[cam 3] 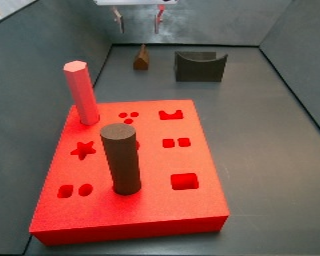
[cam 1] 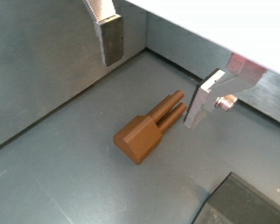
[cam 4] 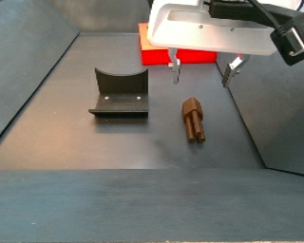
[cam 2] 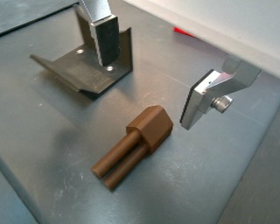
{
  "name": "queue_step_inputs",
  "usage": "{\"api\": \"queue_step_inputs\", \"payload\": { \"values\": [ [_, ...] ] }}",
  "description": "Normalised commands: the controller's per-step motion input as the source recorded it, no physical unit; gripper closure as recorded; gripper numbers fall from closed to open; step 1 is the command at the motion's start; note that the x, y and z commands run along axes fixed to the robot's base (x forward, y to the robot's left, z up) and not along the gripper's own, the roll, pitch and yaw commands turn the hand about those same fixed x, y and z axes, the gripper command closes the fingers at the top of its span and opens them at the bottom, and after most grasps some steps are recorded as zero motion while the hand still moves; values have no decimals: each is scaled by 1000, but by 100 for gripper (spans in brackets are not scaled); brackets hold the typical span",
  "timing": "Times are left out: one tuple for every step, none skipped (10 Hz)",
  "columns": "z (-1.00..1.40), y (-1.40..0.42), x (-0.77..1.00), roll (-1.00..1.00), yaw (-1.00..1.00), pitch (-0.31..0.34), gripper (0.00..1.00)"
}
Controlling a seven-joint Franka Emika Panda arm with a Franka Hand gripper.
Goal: Pick up the 3 prong object. Move up. Rotate the 3 prong object. Place the 3 prong object on the fixture. Regrasp the 3 prong object. Move to above the board. Insert the 3 prong object.
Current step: Rotate the 3 prong object.
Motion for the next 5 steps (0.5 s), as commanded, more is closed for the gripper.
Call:
{"api": "queue_step_inputs", "payload": {
  "values": [
    [-44,4,32,25,248,-38,0],
    [-1000,0,0,0,0,0,0],
    [-1000,2,6,4,-55,-9,0],
    [-1000,11,14,19,-54,-21,0],
    [-1000,15,17,25,-49,-21,0]
  ]
}}
